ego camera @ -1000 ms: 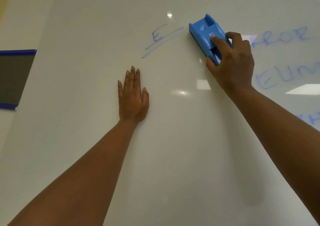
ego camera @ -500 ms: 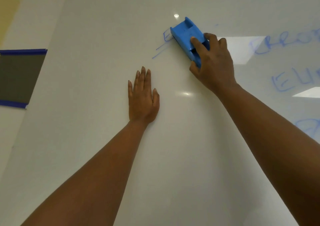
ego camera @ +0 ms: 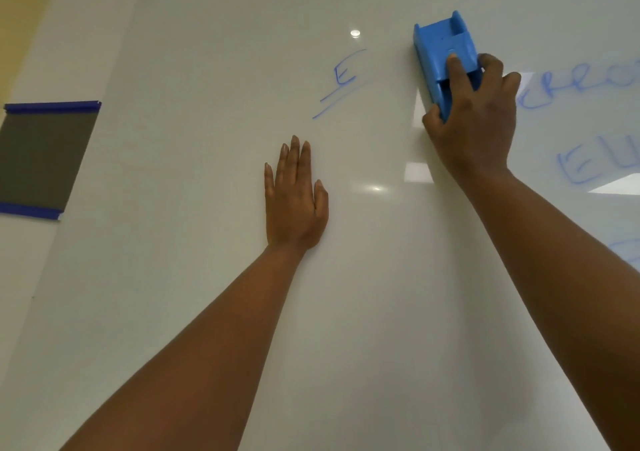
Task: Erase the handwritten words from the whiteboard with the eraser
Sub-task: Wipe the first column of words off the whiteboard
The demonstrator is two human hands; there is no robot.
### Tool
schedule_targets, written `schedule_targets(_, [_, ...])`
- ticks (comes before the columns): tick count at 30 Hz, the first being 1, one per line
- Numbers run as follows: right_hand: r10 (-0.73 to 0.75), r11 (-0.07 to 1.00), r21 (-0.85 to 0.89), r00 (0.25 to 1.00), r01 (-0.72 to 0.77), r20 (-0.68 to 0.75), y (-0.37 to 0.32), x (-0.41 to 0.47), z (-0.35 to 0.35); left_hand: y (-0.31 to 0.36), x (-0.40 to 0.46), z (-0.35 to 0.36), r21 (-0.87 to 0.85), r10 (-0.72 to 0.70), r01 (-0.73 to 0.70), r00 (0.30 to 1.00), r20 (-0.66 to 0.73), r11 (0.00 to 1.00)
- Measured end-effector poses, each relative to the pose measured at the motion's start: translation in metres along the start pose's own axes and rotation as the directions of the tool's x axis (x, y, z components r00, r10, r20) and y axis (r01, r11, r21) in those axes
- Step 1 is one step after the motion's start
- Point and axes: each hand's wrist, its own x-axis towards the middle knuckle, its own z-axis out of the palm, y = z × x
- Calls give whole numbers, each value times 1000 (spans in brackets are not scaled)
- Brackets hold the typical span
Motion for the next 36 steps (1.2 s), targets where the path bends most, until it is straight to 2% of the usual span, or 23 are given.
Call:
schedule_targets(3, [68,998,10,998,-68,-4,0,9,1,0,0,0,0,-3,3,1000,-2,1000])
schedule_targets(6, [64,998,24,998,-65,30,-9,14,5,0,0,1,4,-3,3,1000,0,1000])
schedule_targets(14, [-162,985,80,975,151,153,-53,19,15,-1,-1,3,7,0,0,1000,-1,1000])
schedule_targets(20, [-326,944,105,930,312,169,-77,6,23,-2,-2,3,-1,-2,2,1000,-7,1000])
schedule_targets(28, [-507,859,185,843,478,180,-63,-10,16,-2,-3,3,-23,-6,5,1000,-8,1000])
schedule_targets(30, [-493,866,183,854,465,163,-51,-5,13,-2,-4,2,-31,-2,1,1000,-12,1000])
schedule_targets(34, [-297,948,151,949,281,100,-34,8,10,-2,-4,2,-37,0,-1,1000,-19,999])
schedule_targets(36, [-251,964,115,962,239,105,-38,13,12,-2,-4,2,-36,-2,1,1000,-17,999])
